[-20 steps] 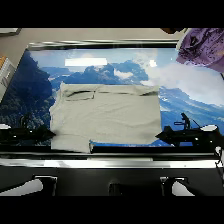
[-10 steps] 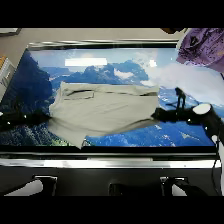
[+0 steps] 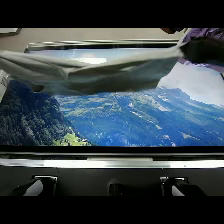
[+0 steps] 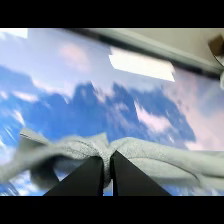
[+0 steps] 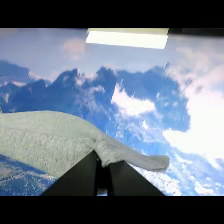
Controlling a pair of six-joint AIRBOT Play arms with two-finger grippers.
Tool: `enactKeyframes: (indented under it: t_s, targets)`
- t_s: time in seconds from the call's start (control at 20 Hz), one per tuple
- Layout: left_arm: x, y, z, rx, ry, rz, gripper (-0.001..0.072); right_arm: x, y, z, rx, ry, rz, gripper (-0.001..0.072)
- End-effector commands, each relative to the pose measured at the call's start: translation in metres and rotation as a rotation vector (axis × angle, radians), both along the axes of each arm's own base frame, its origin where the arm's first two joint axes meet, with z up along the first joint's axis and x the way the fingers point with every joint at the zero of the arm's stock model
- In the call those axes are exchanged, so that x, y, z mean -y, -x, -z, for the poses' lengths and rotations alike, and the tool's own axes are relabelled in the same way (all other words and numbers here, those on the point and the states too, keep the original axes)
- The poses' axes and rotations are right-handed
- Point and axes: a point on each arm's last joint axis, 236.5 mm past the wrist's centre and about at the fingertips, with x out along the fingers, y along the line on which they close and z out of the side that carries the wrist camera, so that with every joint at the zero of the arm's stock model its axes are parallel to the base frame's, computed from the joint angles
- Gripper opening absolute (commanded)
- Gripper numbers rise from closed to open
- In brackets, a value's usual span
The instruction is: Fold the clothes and pants, and hang the long-sleeved shirts on hangers.
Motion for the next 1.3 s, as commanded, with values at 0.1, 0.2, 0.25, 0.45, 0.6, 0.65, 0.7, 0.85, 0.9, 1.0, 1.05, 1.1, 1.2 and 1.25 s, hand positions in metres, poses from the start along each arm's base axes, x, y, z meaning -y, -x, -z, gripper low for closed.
enactKeyframes:
  t_s: [0.1,0.2,0.25,0.45,0.6,0.65,0.7,0.85,0.9,1.0,1.05,1.1,1.2,1.25]
  targets:
    - [-0.009,0.129,-0.113,0.212,-0.205,-0.354,0.0018,0.036,0.137,-0.11,0.297,0.036,0.188,0.0032]
    - [-0.009,0.164,-0.128,0.258,-0.271,-0.425,0.0018,0.052,0.167,-0.124,0.351,0.016,0.27,0.0032]
    - [-0.008,0.175,-0.132,0.272,-0.291,-0.446,0.0018,0.058,0.175,-0.126,0.36,0.008,0.297,0.0032]
    - [-0.005,0.17,-0.124,0.248,-0.292,-0.419,0.0017,0.063,0.149,-0.098,0.235,0.01,0.319,0.0033]
    - [-0.005,0.119,-0.079,0.124,-0.248,-0.284,0.0017,0.065,0.082,-0.048,0.054,0.051,0.306,0.0032]
    - [-0.007,0.096,-0.052,0.051,-0.219,-0.227,0.0017,0.066,0.055,-0.025,-0.017,0.062,0.301,0.0032]
    - [-0.012,0.073,-0.024,-0.021,-0.189,-0.178,0.0018,0.066,0.025,0.005,-0.097,0.068,0.297,0.0032]
    - [-0.028,-0.004,0.085,-0.243,-0.104,-0.057,0.0018,0.07,-0.053,0.107,-0.324,0.091,0.296,0.0033]
    - [-0.028,-0.03,0.125,-0.309,-0.101,-0.007,0.0018,0.071,-0.074,0.139,-0.384,0.096,0.295,0.0033]
    - [-0.019,-0.078,0.199,-0.415,-0.08,0.071,0.0017,0.07,-0.111,0.199,-0.481,0.092,0.29,0.0033]
    - [-0.014,-0.099,0.231,-0.448,-0.08,0.1,0.0018,0.07,-0.126,0.226,-0.515,0.09,0.289,0.0033]
    - [-0.009,-0.12,0.263,-0.466,-0.083,0.116,0.0018,0.071,-0.141,0.253,-0.543,0.09,0.293,0.0033]
    - [-0.006,-0.156,0.311,-0.464,-0.096,0.11,0.0018,0.074,-0.165,0.297,-0.568,0.09,0.303,0.0033]
    - [-0.008,-0.171,0.326,-0.448,-0.099,0.09,0.0017,0.075,-0.175,0.314,-0.572,0.088,0.308,0.0033]
